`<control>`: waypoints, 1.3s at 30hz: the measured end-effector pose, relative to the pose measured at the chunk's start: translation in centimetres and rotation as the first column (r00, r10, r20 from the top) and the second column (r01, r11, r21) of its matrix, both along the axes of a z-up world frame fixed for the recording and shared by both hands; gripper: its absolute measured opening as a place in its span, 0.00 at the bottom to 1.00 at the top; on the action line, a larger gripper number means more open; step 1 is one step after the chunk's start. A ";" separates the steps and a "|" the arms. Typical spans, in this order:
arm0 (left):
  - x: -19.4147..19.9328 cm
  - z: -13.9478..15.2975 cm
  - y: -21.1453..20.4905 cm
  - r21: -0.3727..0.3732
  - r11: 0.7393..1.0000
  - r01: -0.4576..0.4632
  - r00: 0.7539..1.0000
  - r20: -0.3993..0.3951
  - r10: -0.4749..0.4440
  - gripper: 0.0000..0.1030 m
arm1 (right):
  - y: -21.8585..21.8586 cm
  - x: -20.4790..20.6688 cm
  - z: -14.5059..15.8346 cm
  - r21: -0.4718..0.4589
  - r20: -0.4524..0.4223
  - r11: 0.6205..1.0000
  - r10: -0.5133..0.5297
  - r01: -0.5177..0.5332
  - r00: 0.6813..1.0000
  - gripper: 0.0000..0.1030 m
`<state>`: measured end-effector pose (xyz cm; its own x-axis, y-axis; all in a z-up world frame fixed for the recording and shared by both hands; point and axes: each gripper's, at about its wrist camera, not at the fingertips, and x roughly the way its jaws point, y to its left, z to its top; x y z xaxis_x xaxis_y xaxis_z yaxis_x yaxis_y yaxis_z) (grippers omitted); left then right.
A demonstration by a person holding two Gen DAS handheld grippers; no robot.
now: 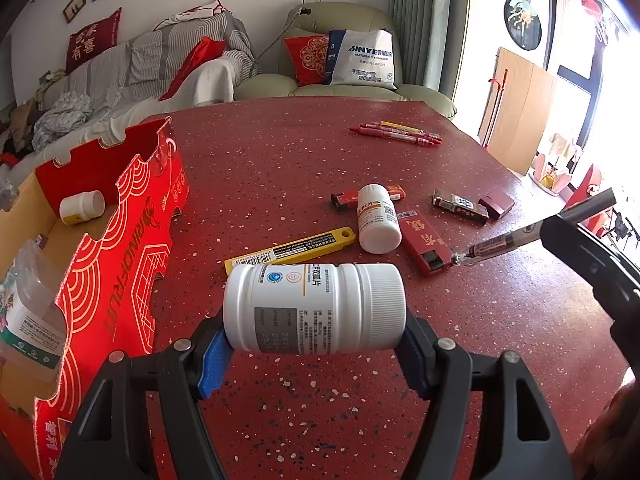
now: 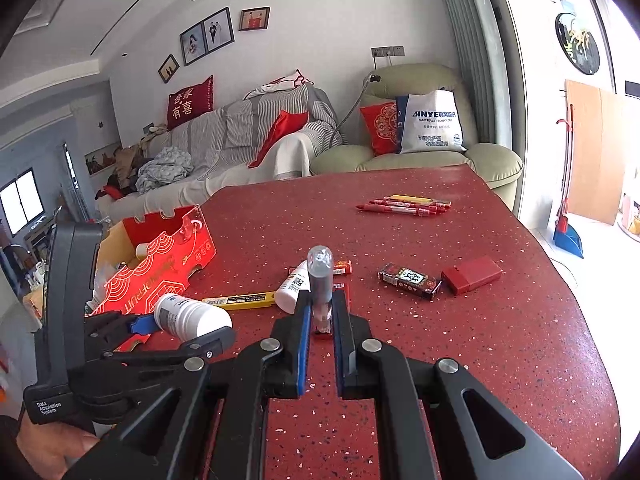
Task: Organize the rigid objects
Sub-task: 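Carry the white bottle and silver marker toward the cardboard box with both grippers, then open both grippers over the box to drop the white bottle and silver marker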
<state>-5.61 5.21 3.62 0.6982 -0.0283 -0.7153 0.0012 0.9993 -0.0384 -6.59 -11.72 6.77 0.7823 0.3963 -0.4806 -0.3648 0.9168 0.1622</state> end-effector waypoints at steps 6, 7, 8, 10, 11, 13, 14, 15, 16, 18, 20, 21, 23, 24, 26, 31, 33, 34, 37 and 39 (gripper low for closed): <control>-0.6 1.7 0.0 0.011 1.000 -0.006 1.000 0.020 0.006 0.71 | 0.6 -0.4 0.4 -0.004 0.003 1.000 0.008 -0.008 1.000 0.10; -0.7 2.0 0.1 0.011 1.000 -0.011 1.000 0.020 0.010 0.71 | 0.7 -0.6 0.4 -0.003 0.003 1.000 0.009 -0.009 1.000 0.10; -0.8 2.2 0.2 0.012 1.000 -0.016 1.000 0.019 0.015 0.71 | 0.7 -0.7 0.5 -0.002 0.001 1.000 0.010 -0.010 1.000 0.10; -1.3 2.5 0.4 0.007 1.000 -0.017 1.000 0.019 0.017 0.71 | 0.6 -1.1 0.6 0.005 -0.004 1.000 0.007 -0.007 1.000 0.10; -1.6 2.7 0.5 0.004 1.000 -0.019 1.000 0.022 0.019 0.71 | 0.5 -1.3 0.6 0.013 -0.006 1.000 0.006 -0.006 1.000 0.10; -2.1 3.2 0.6 -0.008 1.000 -0.020 0.999 0.028 0.020 0.71 | 0.4 -1.7 0.8 0.019 -0.006 1.000 0.006 -0.006 1.000 0.10; -2.4 3.5 0.6 -0.013 1.000 -0.017 0.999 0.032 0.018 0.71 | 0.5 -1.9 1.0 0.017 -0.004 1.000 0.007 -0.007 1.000 0.10; -2.7 3.8 0.6 -0.015 1.000 -0.015 0.999 0.038 0.015 0.71 | 0.5 -2.1 1.1 0.015 -0.001 1.000 0.009 -0.009 1.000 0.10; -3.0 4.0 0.6 -0.015 1.000 -0.012 0.999 0.044 0.013 0.71 | 0.6 -2.2 1.3 0.015 0.001 1.000 0.011 -0.011 1.000 0.10; -3.6 4.6 0.8 -0.020 1.000 -0.012 0.998 0.054 0.013 0.71 | 0.9 -2.5 1.7 0.017 0.008 1.000 0.016 -0.016 1.000 0.10; -4.2 5.3 1.3 -0.035 0.999 -0.016 0.998 0.060 0.018 0.71 | 1.4 -2.8 2.1 0.017 0.017 1.000 0.026 -0.026 1.000 0.10; -4.4 5.7 1.5 -0.040 0.999 -0.020 0.998 0.066 0.022 0.71 | 1.6 -3.0 2.4 0.015 0.023 0.999 0.032 -0.032 0.999 0.10; -5.1 6.4 2.0 -0.044 0.999 -0.026 0.997 0.077 0.029 0.71 | 2.2 -3.2 2.9 0.015 0.033 0.999 0.046 -0.046 0.998 0.10; -5.2 6.7 2.3 -0.046 0.999 -0.028 0.996 0.078 0.031 0.71 | 2.5 -3.3 3.1 0.014 0.038 0.998 0.054 -0.054 0.998 0.10; -5.7 7.2 3.0 -0.050 0.998 -0.037 0.996 0.084 0.041 0.71 | 3.3 -3.5 3.4 0.017 0.041 0.997 0.073 -0.074 0.996 0.10; -6.5 8.2 5.2 -0.041 0.997 -0.069 0.993 0.098 0.072 0.71 | 5.7 -4.0 4.2 -0.005 0.063 0.991 0.131 -0.131 0.989 0.10; -6.9 8.5 6.7 -0.042 0.994 -0.099 0.989 0.104 0.103 0.71 | 6.7 -4.2 4.5 -0.013 0.071 0.988 0.156 -0.156 0.985 0.10; -7.0 8.6 7.5 -0.048 0.992 -0.115 0.987 0.104 0.119 0.71 | 7.1 -4.2 4.6 -0.013 0.073 0.986 0.167 -0.166 0.983 0.10; -7.6 8.9 10.0 -0.063 0.986 -0.157 0.981 0.104 0.163 0.71 | 8.5 -4.4 4.8 -0.010 0.074 0.980 0.197 -0.197 0.978 0.10; -8.1 9.0 11.4 -0.064 0.981 -0.184 0.976 0.104 0.190 0.71 | 9.4 -4.6 5.0 -0.012 0.080 0.976 0.216 -0.216 0.973 0.10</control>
<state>-13.68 16.57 12.61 0.7687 0.0740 -0.6353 -0.1786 0.9786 -0.1021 -11.20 -2.37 11.76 0.7142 0.5589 -0.4214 -0.5661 0.8153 0.1220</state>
